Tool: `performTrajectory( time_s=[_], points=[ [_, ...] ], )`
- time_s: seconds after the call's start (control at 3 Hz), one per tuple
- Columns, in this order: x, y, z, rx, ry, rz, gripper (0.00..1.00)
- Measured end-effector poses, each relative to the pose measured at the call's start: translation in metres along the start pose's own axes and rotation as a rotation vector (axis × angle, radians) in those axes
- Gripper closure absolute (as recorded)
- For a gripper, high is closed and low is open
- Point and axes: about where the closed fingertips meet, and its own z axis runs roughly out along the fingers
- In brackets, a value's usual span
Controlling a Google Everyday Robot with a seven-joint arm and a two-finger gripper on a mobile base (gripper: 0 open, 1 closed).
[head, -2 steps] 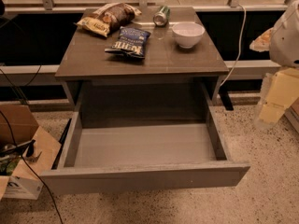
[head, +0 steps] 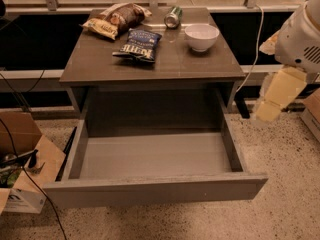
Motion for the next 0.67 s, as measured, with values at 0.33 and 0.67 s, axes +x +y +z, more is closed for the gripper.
performTrajectory(
  time_s=[0.33,0.67],
  points=[
    [-0.015,-0.014,0.015,0.005,-0.096,0.098,0.00],
    [-0.041,-0.034,0.039,0.011,-0.177,0.172,0.00]
  ],
)
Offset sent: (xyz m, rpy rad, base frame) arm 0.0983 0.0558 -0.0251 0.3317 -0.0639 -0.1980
